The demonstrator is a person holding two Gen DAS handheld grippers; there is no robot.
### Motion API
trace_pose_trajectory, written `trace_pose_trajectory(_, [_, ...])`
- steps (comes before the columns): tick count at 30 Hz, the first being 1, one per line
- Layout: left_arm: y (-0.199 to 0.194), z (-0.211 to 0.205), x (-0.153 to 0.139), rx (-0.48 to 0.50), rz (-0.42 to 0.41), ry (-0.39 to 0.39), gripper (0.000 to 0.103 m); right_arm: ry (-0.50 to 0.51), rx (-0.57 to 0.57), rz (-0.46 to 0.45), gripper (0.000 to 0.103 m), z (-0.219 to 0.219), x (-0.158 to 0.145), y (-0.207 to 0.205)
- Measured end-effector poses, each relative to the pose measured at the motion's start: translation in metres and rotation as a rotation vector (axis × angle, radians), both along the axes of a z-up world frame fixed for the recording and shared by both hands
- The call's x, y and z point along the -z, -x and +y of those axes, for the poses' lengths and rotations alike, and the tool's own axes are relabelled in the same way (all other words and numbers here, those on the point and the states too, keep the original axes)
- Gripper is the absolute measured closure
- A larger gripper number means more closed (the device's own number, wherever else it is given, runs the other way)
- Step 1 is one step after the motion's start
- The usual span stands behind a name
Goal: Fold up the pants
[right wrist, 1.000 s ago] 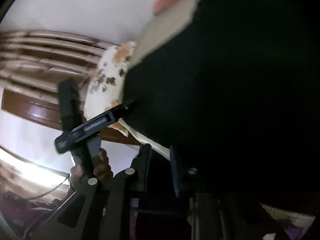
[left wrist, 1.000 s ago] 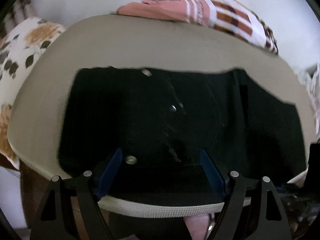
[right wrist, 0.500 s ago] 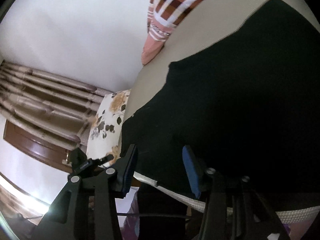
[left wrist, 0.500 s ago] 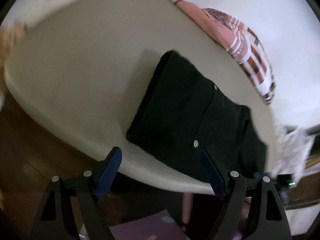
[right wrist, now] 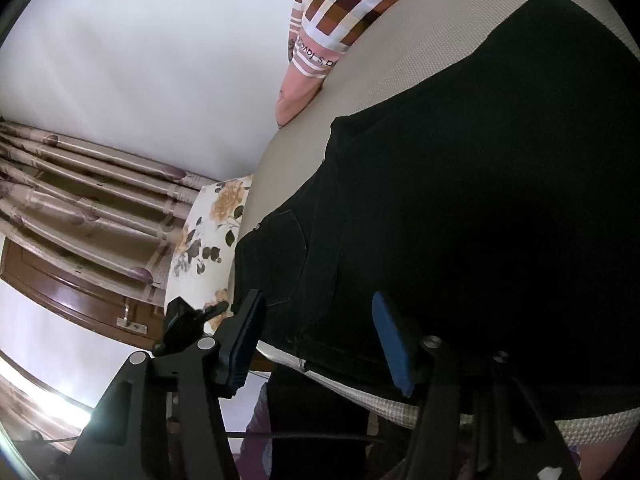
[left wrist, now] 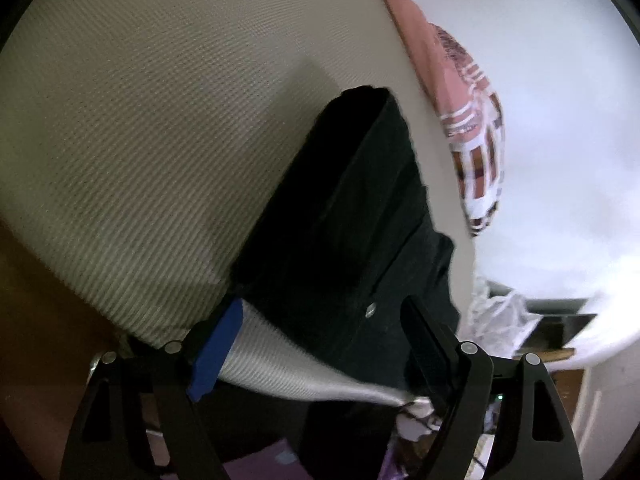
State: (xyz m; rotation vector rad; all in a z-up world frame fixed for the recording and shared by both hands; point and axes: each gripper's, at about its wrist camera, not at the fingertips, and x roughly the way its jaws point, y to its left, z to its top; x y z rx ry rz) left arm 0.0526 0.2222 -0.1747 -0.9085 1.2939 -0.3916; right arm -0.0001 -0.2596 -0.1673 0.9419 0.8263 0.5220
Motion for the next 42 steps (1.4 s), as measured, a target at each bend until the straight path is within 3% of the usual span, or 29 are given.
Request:
trace_pose_trajectory(3, [-0.008, -0.002, -0.001, 0.040, -0.005, 0.001, 0.022, -0.003, 0.002, 0.004, 0.048, 0.000, 0.000, 0.000])
trace_pose_trajectory(7, [-0.010, 0.000, 0.002, 0.055, -0.023, 0.057, 0.019, -0.023, 0.009, 0.013, 0.047, -0.001, 0.001, -0.001])
trace_pose_trajectory(12, [-0.003, -0.006, 0.004, 0.143, -0.020, 0.100, 0.019, -0.059, 0.023, 0.025, 0.047, -0.005, 0.003, 0.000])
trace_pose_trajectory(18, [-0.012, 0.012, 0.020, 0.021, 0.065, 0.261, 0.019, -0.057, 0.025, 0.024, 0.044, -0.003, 0.003, -0.001])
trace_pose_trajectory(22, [-0.016, 0.009, 0.017, -0.009, 0.041, 0.256, 0.015, -0.057, 0.023, 0.018, 0.041, -0.002, 0.002, 0.000])
trace_pose_trajectory(29, [-0.003, -0.003, 0.007, 0.017, -0.135, 0.192, 0.011, -0.063, 0.029, 0.017, 0.038, -0.001, 0.002, 0.000])
trace_pose_trajectory(34, [-0.006, 0.003, 0.011, 0.000, -0.118, 0.209, 0.012, -0.067, 0.026, 0.018, 0.037, -0.002, 0.002, -0.001])
trace_pose_trajectory(36, [-0.006, 0.002, 0.010, -0.006, -0.127, 0.191, 0.015, -0.065, 0.026, 0.019, 0.037, -0.002, 0.002, -0.001])
trace_pose_trajectory(38, [-0.006, -0.003, 0.005, 0.020, -0.142, 0.105, 0.028, -0.062, 0.024, 0.018, 0.036, -0.002, 0.002, -0.001])
trace_pose_trajectory(40, [-0.006, -0.008, 0.002, 0.046, -0.146, -0.003, 0.057, -0.057, 0.020, 0.015, 0.035, -0.002, 0.001, -0.001])
trace_pose_trajectory(41, [-0.006, -0.009, 0.004, 0.047, -0.139, -0.023, 0.066, -0.054, 0.019, 0.015, 0.035, -0.002, 0.002, -0.001])
trace_pose_trajectory(42, [-0.007, -0.007, 0.006, 0.043, -0.131, -0.014, 0.066, -0.053, 0.019, 0.016, 0.035, -0.002, 0.001, -0.001])
